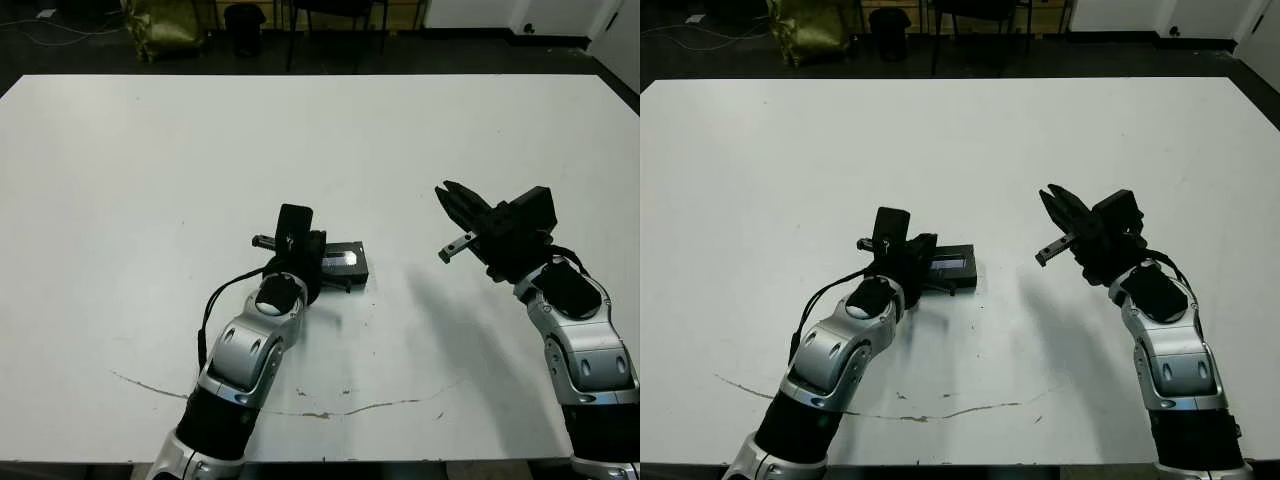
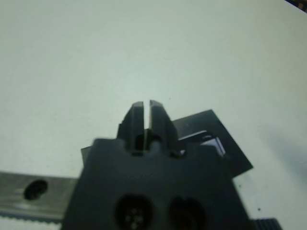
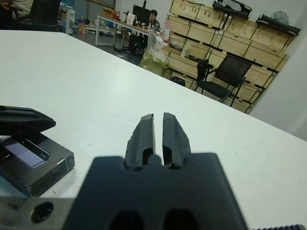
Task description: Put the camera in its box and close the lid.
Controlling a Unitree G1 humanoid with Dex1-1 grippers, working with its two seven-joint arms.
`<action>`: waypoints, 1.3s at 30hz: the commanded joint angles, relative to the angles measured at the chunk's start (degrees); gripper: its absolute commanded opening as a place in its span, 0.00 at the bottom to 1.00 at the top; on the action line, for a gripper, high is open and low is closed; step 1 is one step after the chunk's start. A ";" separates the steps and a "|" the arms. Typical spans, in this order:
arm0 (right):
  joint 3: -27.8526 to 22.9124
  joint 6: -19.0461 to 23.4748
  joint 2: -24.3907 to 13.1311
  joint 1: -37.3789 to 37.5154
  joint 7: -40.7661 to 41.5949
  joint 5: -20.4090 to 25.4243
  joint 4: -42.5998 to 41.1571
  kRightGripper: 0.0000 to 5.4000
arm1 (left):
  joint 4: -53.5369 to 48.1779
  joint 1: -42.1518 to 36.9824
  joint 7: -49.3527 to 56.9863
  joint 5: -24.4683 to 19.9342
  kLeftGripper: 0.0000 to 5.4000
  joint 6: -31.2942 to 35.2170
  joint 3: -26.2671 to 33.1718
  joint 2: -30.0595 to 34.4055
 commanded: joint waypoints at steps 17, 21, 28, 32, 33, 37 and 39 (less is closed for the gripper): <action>0.23 3.31 -0.10 1.21 -0.18 0.25 -1.61 0.00 | 5.84 7.64 -1.30 2.09 0.00 1.11 -4.40 -0.27; 0.22 4.11 -0.28 1.35 -0.23 -0.05 -2.04 0.00 | 6.23 7.46 -1.79 2.58 0.00 1.53 -4.37 0.43; 0.08 3.78 -0.07 1.49 -0.59 -0.28 -2.17 0.00 | 2.54 8.12 -1.70 2.21 0.00 1.31 -2.17 0.42; -0.28 1.77 0.39 1.49 -0.98 -0.36 -1.71 0.00 | -2.54 9.78 -1.75 1.21 0.00 -1.90 -0.13 1.22; -0.44 1.09 0.58 1.51 -1.13 -0.30 -1.55 0.00 | -4.53 10.17 -1.96 1.45 0.00 -2.94 -0.05 2.02; -1.12 -0.59 1.29 1.87 -2.22 0.25 -2.22 0.00 | -14.11 11.71 -3.27 2.11 0.00 -7.39 1.83 5.28; -1.35 -1.38 1.95 2.03 -2.81 0.67 -2.40 0.00 | -17.99 12.01 -4.20 1.22 0.00 -7.83 4.07 6.03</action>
